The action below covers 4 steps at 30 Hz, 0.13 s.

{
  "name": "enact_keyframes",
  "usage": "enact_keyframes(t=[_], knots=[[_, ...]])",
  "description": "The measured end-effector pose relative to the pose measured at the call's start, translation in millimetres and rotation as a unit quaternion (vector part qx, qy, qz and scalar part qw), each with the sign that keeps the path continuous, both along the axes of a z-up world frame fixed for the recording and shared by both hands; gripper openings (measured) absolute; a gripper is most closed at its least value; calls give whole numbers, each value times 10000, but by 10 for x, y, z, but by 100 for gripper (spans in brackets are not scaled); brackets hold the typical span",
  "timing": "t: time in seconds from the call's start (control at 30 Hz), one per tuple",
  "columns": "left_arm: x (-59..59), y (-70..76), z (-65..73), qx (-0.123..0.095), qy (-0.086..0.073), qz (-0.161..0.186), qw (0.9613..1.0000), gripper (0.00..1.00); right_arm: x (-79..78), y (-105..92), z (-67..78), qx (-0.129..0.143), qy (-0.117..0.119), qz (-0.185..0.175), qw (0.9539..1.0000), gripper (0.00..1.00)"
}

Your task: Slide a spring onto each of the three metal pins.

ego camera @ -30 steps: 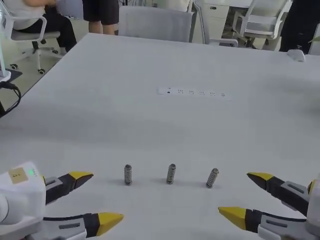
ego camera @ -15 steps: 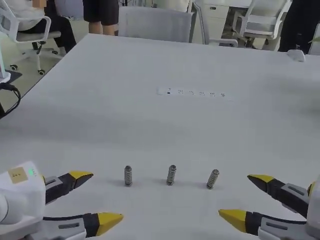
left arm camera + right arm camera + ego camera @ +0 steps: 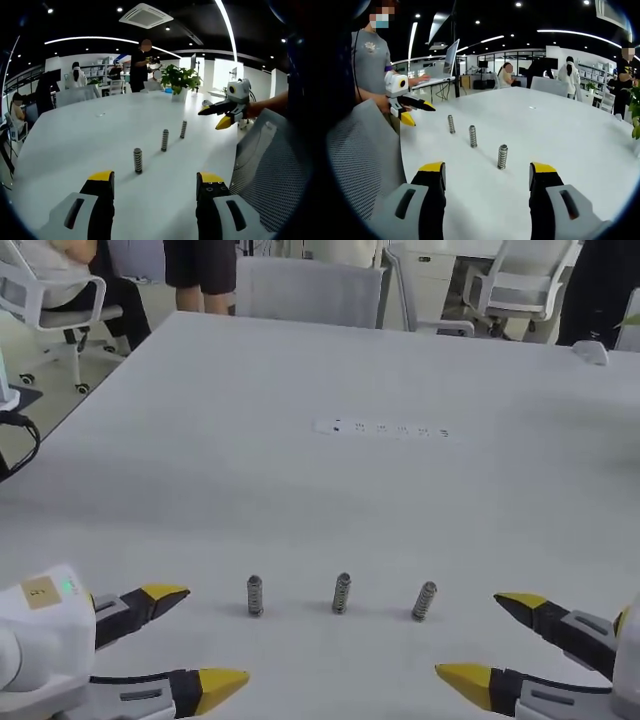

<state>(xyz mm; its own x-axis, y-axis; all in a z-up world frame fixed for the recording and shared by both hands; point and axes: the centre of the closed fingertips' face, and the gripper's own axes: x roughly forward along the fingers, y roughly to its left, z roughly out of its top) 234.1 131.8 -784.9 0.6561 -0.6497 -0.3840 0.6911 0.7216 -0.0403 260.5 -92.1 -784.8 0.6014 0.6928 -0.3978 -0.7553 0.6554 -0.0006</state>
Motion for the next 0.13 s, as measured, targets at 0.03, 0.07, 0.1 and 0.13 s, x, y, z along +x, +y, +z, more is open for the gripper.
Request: enact_keyframes(t=[0.03,0.07,0.1,0.13], knots=[[3,3,4,-5,-3,4,10000,62,4,1,2,5,-2,-2,10000,68],[7,4,12,-13,-14,9,10000,62,7,3,2,-2,-1,-2,10000,68],[8,5,13,-11,-16,9,10000,62,7,6,1,-11,2,2,10000,68],[9,6,13,-12,-15,10,10000,62,4,11,0,-15,3,14,10000,68]])
